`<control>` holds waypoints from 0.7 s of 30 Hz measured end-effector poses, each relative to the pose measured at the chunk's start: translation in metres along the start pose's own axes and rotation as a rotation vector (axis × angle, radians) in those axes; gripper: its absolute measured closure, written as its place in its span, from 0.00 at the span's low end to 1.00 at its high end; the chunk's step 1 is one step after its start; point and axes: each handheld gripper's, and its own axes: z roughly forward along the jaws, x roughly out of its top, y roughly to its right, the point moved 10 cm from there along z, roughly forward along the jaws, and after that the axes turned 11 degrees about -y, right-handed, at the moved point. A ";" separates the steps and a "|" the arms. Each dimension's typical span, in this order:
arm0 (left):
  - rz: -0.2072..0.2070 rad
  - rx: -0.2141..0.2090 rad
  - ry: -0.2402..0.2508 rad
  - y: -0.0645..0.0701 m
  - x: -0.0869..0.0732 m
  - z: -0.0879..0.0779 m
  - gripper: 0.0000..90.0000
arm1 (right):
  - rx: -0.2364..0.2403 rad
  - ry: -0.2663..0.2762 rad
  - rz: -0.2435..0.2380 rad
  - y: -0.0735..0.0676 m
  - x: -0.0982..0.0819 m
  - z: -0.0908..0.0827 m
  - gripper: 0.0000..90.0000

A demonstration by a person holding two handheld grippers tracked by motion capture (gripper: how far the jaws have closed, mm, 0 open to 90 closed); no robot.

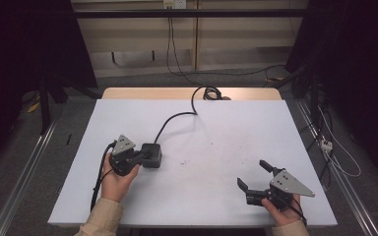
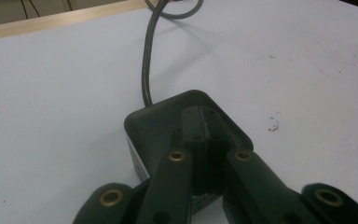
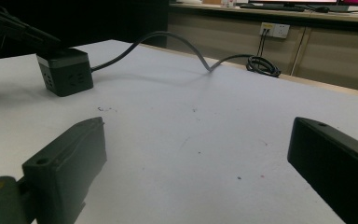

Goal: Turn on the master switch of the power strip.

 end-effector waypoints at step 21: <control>-0.010 0.001 -0.005 0.000 0.000 0.001 1.00 | -0.008 -0.001 -0.001 0.002 -0.002 -0.004 0.04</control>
